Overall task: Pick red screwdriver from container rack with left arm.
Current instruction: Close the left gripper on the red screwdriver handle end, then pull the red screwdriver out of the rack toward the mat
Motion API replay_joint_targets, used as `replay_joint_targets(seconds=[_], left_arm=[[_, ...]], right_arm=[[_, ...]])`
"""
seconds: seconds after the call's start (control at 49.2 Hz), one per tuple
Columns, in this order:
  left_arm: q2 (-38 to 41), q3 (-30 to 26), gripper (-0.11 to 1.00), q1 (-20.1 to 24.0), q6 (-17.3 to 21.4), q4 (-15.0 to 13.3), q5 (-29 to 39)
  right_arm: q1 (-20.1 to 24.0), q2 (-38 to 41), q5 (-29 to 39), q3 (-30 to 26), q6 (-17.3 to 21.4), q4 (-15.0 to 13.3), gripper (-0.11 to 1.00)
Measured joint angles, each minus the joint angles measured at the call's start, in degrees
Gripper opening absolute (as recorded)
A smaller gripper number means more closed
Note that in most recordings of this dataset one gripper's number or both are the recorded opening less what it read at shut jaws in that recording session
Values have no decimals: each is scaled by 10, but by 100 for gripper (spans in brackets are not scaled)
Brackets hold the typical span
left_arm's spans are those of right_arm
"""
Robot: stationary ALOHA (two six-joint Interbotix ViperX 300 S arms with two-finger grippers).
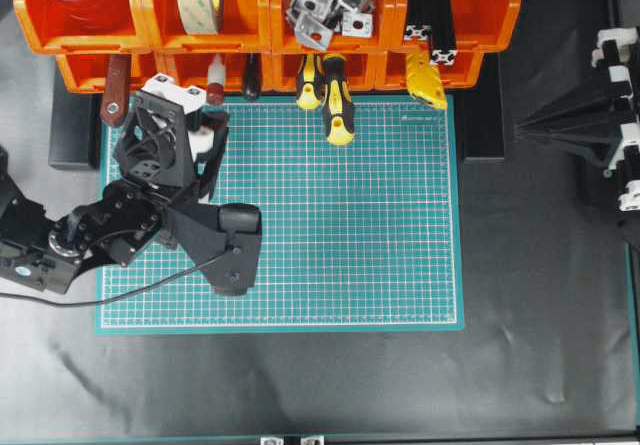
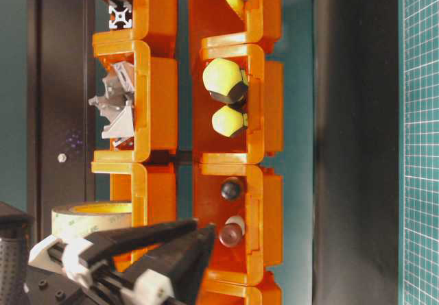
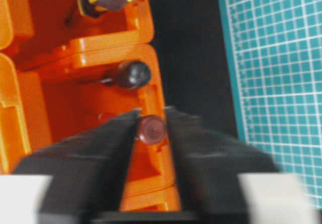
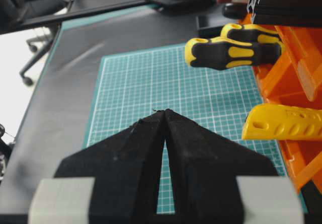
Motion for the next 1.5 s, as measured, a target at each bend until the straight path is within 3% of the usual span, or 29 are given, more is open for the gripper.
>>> replay_joint_targets(seconds=[0.122,0.203,0.366,0.651,0.996,1.159,1.321,1.504], left_arm=[[-1,8,74,5,-2,0,0],[0,13,85,11,-4,0,-4],[-3,30,79,26,-5,0,-25],[-4,49,79,62,-6,-1,-47],[-4,54,76,66,-6,-1,-51],[-4,53,60,66,-6,-1,-51],[-4,44,30,65,-4,0,-56],[-4,34,30,59,-1,0,-61]], right_arm=[[3,0,0,0,0,1,0],[5,0,0,0,0,1,0],[14,0,0,0,0,0,0],[18,0,0,2,0,1,0],[19,0,0,5,0,0,0],[19,0,0,10,0,0,0],[20,0,0,11,0,0,0],[19,0,0,11,1,0,0]])
